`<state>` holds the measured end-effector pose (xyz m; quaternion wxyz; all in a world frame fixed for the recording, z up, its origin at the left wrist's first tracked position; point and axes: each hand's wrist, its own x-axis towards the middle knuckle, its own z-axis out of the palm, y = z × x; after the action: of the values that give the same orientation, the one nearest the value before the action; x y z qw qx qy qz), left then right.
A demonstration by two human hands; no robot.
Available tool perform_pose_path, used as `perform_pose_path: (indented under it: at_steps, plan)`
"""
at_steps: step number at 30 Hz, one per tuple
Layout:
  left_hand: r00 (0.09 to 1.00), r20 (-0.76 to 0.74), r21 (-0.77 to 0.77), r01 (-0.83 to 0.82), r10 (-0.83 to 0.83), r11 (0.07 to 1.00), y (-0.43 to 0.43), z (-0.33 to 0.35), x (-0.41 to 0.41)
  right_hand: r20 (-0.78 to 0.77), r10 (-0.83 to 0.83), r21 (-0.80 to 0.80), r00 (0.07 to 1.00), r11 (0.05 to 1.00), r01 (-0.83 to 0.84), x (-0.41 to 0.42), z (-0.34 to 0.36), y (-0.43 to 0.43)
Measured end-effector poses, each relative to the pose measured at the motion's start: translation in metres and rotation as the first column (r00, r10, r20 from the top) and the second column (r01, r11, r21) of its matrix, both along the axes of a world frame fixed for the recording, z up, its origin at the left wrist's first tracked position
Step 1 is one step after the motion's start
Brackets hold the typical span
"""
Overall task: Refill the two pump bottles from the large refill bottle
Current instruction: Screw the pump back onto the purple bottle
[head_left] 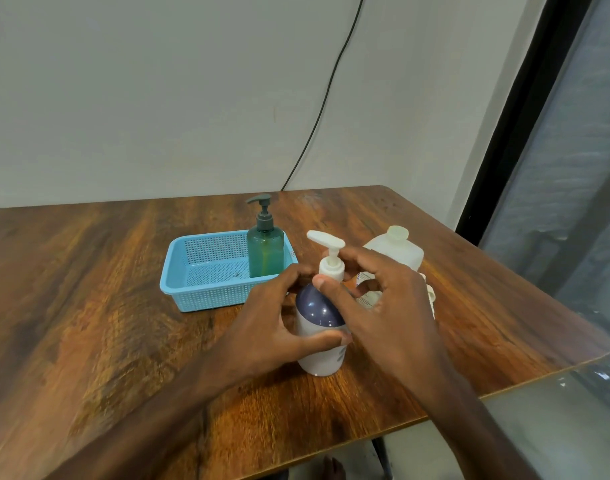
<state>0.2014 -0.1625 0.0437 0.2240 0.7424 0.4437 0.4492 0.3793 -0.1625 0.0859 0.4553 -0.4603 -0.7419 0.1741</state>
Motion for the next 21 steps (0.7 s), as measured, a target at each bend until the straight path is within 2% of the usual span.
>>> perform_pose_path:
  at_steps: [15,21]
  plan:
    - [1.0,0.011,0.001,-0.006,0.006,1.0,0.001,-0.003,0.001,0.037,-0.098,0.015,0.994,0.995,0.098,-0.004,-0.012,0.001]
    - [1.0,0.012,0.014,-0.01,0.01,1.0,0.001,-0.003,0.001,0.038,-0.079,-0.045,0.996,0.996,0.08,-0.007,-0.013,0.0]
